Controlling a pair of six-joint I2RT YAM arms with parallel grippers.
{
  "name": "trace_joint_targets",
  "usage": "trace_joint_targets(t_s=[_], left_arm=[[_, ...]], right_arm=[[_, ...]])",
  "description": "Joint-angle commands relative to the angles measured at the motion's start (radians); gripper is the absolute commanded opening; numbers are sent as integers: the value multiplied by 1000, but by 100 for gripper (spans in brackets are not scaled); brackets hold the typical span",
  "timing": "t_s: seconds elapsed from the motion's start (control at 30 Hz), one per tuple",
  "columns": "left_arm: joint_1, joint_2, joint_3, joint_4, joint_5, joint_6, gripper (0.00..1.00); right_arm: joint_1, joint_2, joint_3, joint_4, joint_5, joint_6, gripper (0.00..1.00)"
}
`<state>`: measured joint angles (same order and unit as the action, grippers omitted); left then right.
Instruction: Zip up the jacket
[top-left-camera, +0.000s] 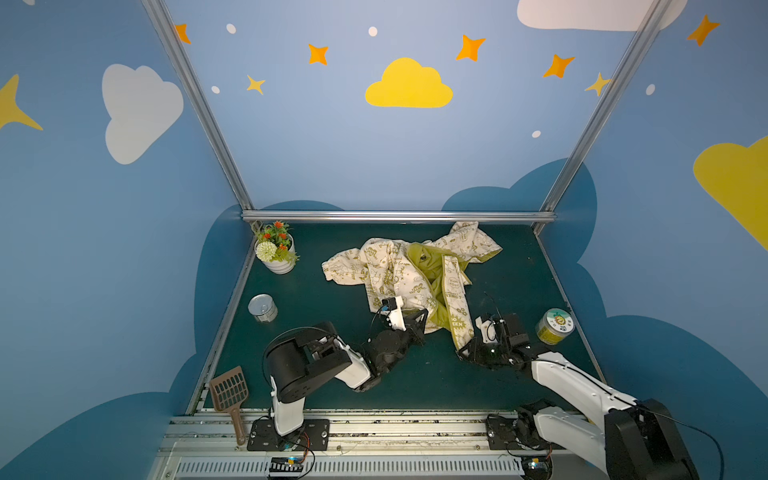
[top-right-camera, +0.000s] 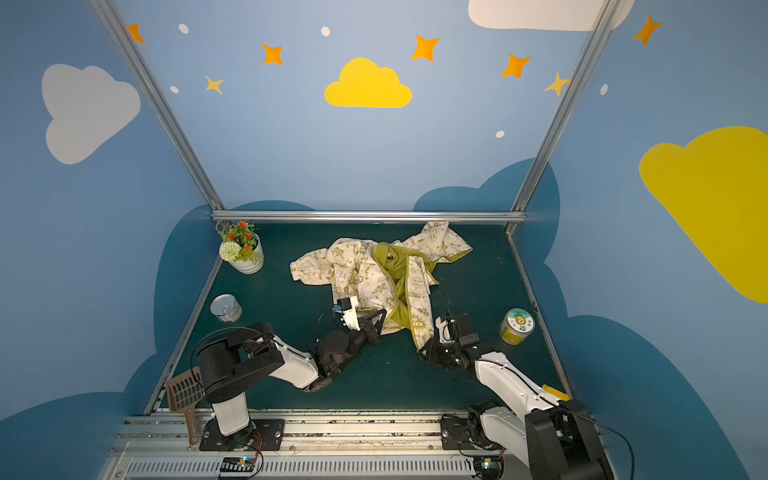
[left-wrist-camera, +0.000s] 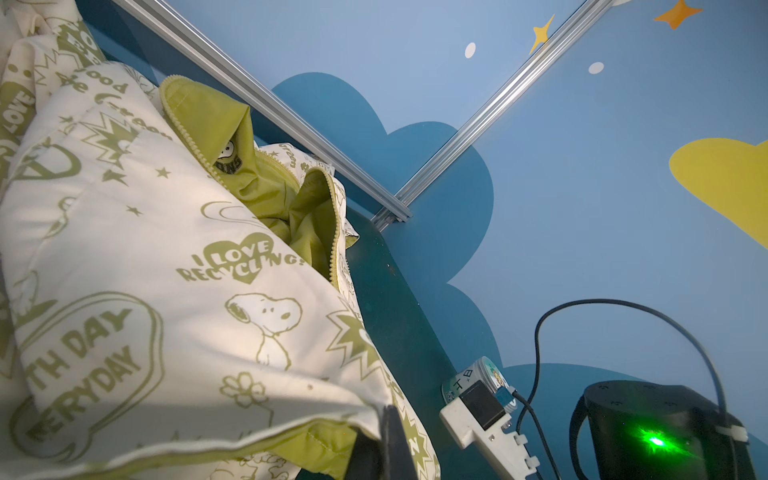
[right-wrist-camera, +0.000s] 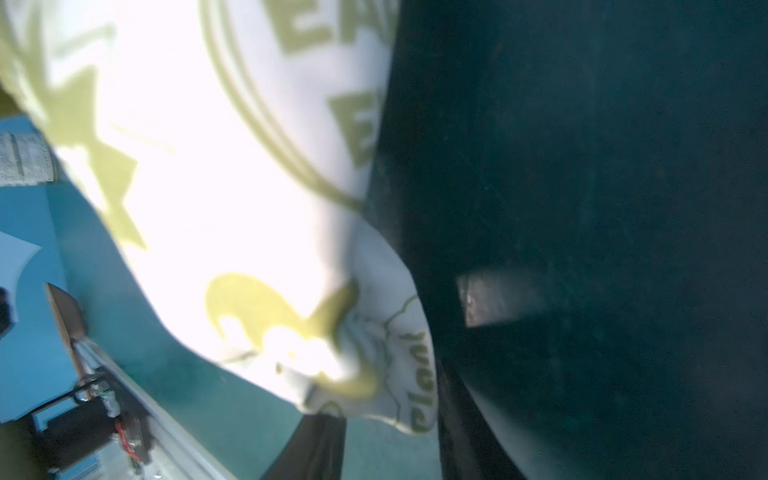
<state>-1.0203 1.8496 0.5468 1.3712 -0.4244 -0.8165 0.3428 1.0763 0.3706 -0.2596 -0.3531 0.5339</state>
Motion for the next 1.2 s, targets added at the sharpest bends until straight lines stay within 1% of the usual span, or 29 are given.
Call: trace_joint_targets(t_s=[0.0, 0.07, 0.1, 0.17, 0.27, 0.33, 0.43, 0.53, 0.63, 0.73, 0.83, 0.9, 0.93, 1.03, 1.17], left_arm=[[6, -2, -5, 26, -14, 0, 3], [7, -2, -7, 26, -18, -2, 3], [7, -3, -9, 25, -20, -3, 3], [10, -7, -13, 25, -22, -5, 3], [13, -19, -17, 26, -21, -11, 3], [20, -39, -19, 26, -13, -6, 3], [34, -83, -24, 26, -7, 6, 3], [59, -139, -30, 26, 19, 22, 3], [76, -206, -23, 25, 28, 65, 3], [91, -255, 7, 24, 94, 112, 3], [92, -263, 45, 26, 178, 102, 3], [91, -262, 70, 26, 218, 116, 3], [92, -263, 85, 25, 237, 145, 3], [91, -258, 111, 26, 226, 192, 3], [103, -262, 155, 26, 228, 232, 3]], right_arm=[[4, -15, 4, 42, -9, -11, 23], [5, -28, -11, 58, -7, -6, 16], [2, -34, -20, 68, -10, -8, 9], [1, -39, -28, 74, -14, -11, 0], [-1, -56, -26, 68, -37, -29, 0], [-3, -88, -36, 109, -86, -40, 0], [-4, -170, -64, 240, -223, -32, 0], [-1, -269, -85, 364, -297, -8, 0], [1, -359, -102, 492, -315, 3, 0], [2, -404, -92, 568, -310, -25, 0], [3, -393, -62, 624, -340, -57, 0], [3, -363, -65, 714, -350, -48, 0], [4, -341, -71, 779, -356, -42, 0], [0, -244, -70, 982, -390, -30, 0], [2, -113, -16, 1196, -454, 81, 0]])
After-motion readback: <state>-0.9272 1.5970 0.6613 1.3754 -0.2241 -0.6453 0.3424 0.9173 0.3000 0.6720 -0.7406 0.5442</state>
